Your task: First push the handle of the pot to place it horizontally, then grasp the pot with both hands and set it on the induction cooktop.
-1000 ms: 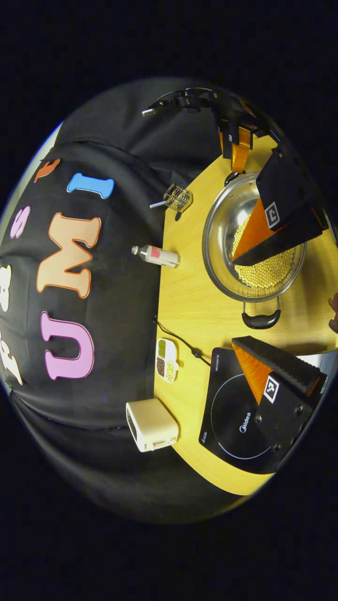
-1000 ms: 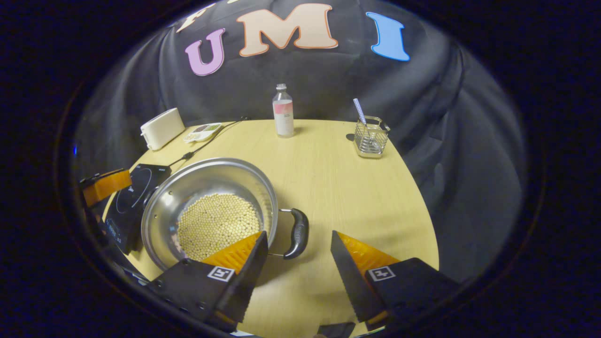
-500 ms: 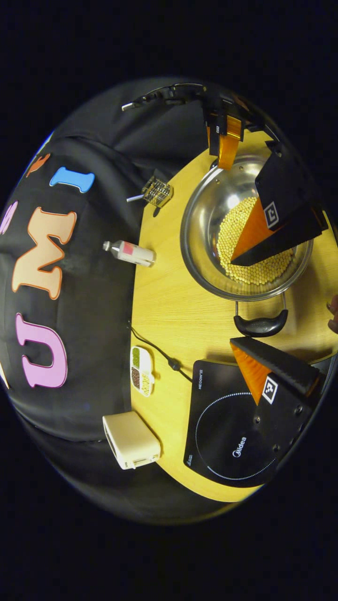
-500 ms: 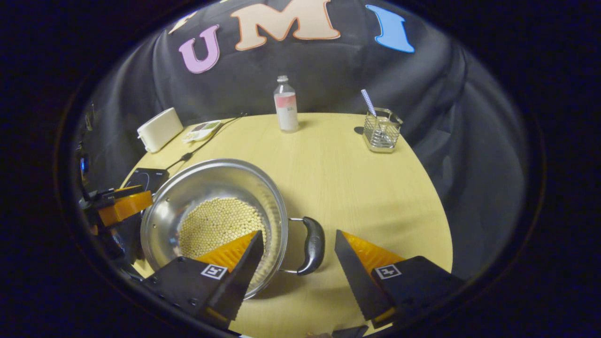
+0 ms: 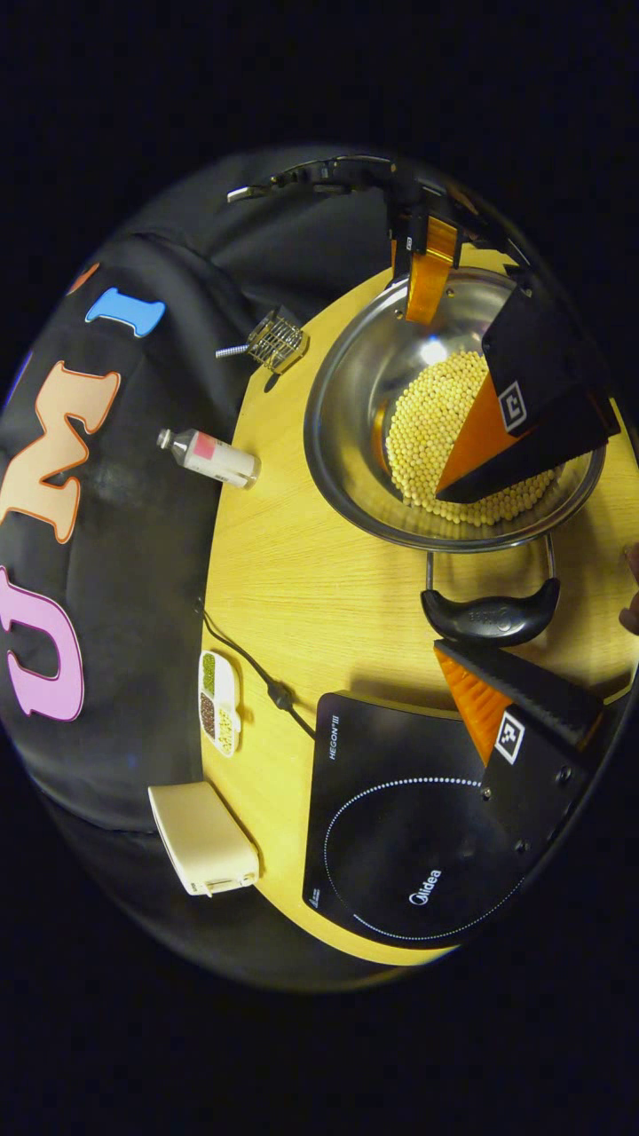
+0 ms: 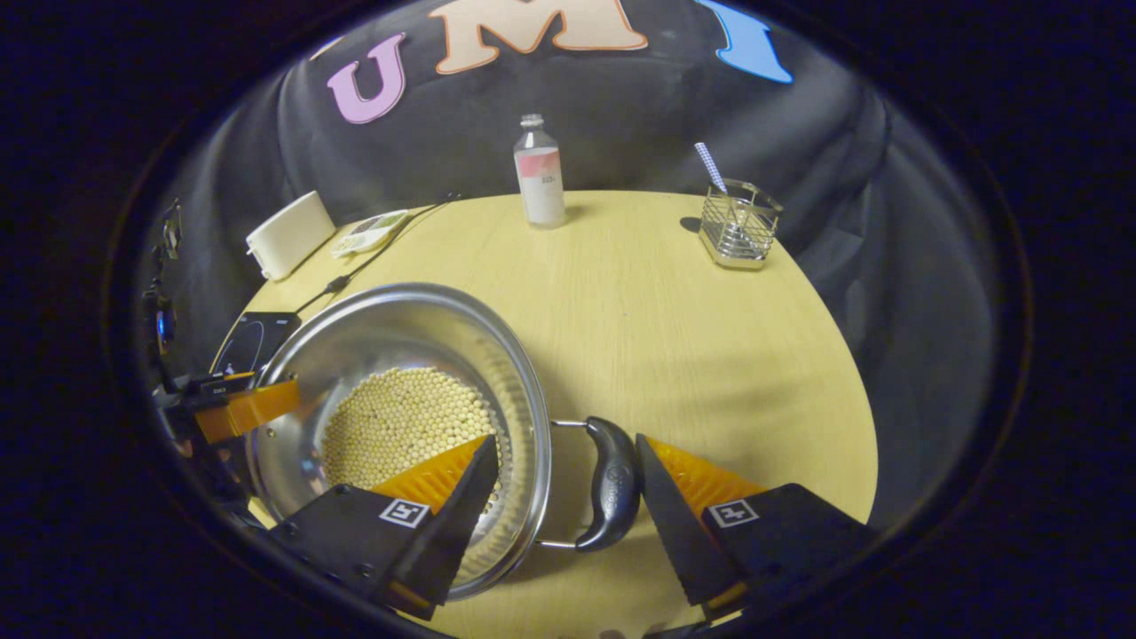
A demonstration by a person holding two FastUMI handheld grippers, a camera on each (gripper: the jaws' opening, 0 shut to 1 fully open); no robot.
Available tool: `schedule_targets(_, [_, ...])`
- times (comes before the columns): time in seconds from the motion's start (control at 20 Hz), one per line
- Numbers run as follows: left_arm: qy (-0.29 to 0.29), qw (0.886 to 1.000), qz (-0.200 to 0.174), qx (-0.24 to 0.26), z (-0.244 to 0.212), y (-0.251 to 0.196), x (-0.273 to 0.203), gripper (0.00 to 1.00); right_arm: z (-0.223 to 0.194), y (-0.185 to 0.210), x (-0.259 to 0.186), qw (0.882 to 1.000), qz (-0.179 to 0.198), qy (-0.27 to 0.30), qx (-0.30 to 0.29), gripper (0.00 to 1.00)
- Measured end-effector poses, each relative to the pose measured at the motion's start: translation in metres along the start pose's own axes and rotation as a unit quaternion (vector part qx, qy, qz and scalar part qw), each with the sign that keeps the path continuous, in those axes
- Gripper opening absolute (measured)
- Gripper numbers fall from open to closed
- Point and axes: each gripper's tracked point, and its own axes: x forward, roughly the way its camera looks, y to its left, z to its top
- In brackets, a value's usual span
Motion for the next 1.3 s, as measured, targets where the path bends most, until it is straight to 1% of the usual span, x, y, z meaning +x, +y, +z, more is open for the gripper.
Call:
schedule_targets(0.05, [0.002, 1.000, 0.003, 0.001, 0.000, 0.002, 0.004, 0.98, -0.001, 0.001, 0.002, 1.000, 0.000, 0.004, 0.002, 0.97])
schedule_targets(0.1, [0.004, 1.000, 0.005, 0.003, -0.002, 0.002, 0.002, 0.92, -0.003, 0.002, 0.004, 1.000, 0.002, 0.007, 0.004, 0.98])
schedule_targets(0.15, [0.003, 1.000, 0.004, 0.003, 0.000, 0.002, 0.002, 0.94, -0.003, 0.002, 0.005, 1.000, 0.001, 0.009, 0.006, 0.94])
schedule_targets(0.2, [0.002, 1.000, 0.005, 0.004, 0.000, 0.002, 0.003, 0.88, -0.004, 0.001, 0.007, 1.000, -0.001, 0.011, 0.006, 0.92])
schedule_targets(0.3, [0.008, 1.000, 0.005, 0.005, -0.002, 0.002, 0.005, 0.88, -0.007, -0.005, 0.010, 1.000, -0.012, 0.016, 0.005, 0.83])
schedule_targets(0.35, [0.010, 1.000, 0.011, 0.007, -0.002, 0.004, 0.005, 0.87, -0.006, -0.006, 0.009, 1.000, -0.009, 0.017, 0.011, 0.75])
schedule_targets(0.4, [0.011, 1.000, 0.014, 0.009, -0.003, 0.006, 0.006, 0.77, -0.006, -0.005, 0.010, 1.000, -0.005, 0.020, 0.018, 0.70])
schedule_targets(0.45, [0.012, 1.000, 0.013, 0.010, -0.002, 0.005, 0.007, 0.80, -0.007, -0.006, 0.011, 0.999, -0.003, 0.024, 0.021, 0.70])
schedule_targets(0.5, [0.013, 1.000, 0.015, 0.011, -0.003, 0.007, 0.008, 0.78, -0.009, -0.005, 0.011, 0.999, 0.000, 0.026, 0.024, 0.70])
schedule_targets(0.55, [0.015, 1.000, 0.017, 0.013, -0.004, 0.008, 0.007, 0.72, -0.005, -0.004, 0.008, 0.999, 0.002, 0.026, 0.027, 0.65])
schedule_targets(0.6, [0.015, 1.000, 0.016, 0.014, -0.003, 0.007, 0.008, 0.74, -0.007, -0.005, 0.010, 0.999, 0.003, 0.027, 0.028, 0.66])
schedule_targets(0.65, [0.015, 1.000, 0.016, 0.015, -0.003, 0.007, 0.008, 0.71, -0.006, -0.005, 0.011, 0.999, 0.005, 0.026, 0.028, 0.65])
schedule_targets(0.7, [0.016, 1.000, 0.015, 0.017, -0.003, 0.007, 0.008, 0.72, -0.008, -0.004, 0.012, 0.999, 0.006, 0.029, 0.028, 0.64])
schedule_targets(0.8, [0.016, 1.000, 0.015, 0.018, -0.002, 0.008, 0.009, 0.70, -0.008, -0.004, 0.012, 0.999, 0.007, 0.028, 0.025, 0.60])
schedule_targets(0.85, [0.015, 1.000, 0.016, 0.016, -0.001, 0.007, 0.008, 0.69, -0.007, -0.005, 0.011, 0.999, 0.005, 0.025, 0.022, 0.63])
schedule_targets(0.9, [0.015, 1.000, 0.017, 0.016, -0.001, 0.007, 0.008, 0.68, -0.007, -0.004, 0.011, 0.999, 0.004, 0.025, 0.021, 0.58])
schedule_targets(0.95, [0.016, 1.000, 0.015, 0.019, -0.002, 0.007, 0.009, 0.67, -0.007, -0.004, 0.012, 0.999, 0.004, 0.025, 0.022, 0.62])
schedule_targets(1.0, [0.014, 1.000, 0.013, 0.018, -0.001, 0.007, 0.008, 0.67, -0.008, -0.004, 0.012, 0.999, 0.003, 0.026, 0.022, 0.62])
schedule_targets(1.05, [0.013, 1.000, 0.011, 0.017, -0.001, 0.006, 0.009, 0.67, -0.007, -0.004, 0.011, 0.999, 0.002, 0.025, 0.021, 0.58])
schedule_targets(1.1, [0.013, 1.000, 0.010, 0.017, -0.001, 0.007, 0.008, 0.67, -0.008, -0.005, 0.011, 0.999, 0.002, 0.025, 0.021, 0.62])
schedule_targets(1.15, [0.012, 1.000, 0.010, 0.018, 0.000, 0.006, 0.009, 0.65, -0.008, -0.004, 0.012, 0.999, 0.002, 0.025, 0.021, 0.62])
schedule_targets(1.2, [0.012, 1.000, 0.011, 0.019, -0.001, 0.007, 0.010, 0.65, -0.008, -0.004, 0.012, 0.999, 0.001, 0.024, 0.022, 0.58])
schedule_targets(1.3, [0.009, 1.000, 0.008, 0.019, 0.000, 0.006, 0.009, 0.65, -0.007, -0.005, 0.011, 1.000, 0.002, 0.019, 0.022, 0.58])
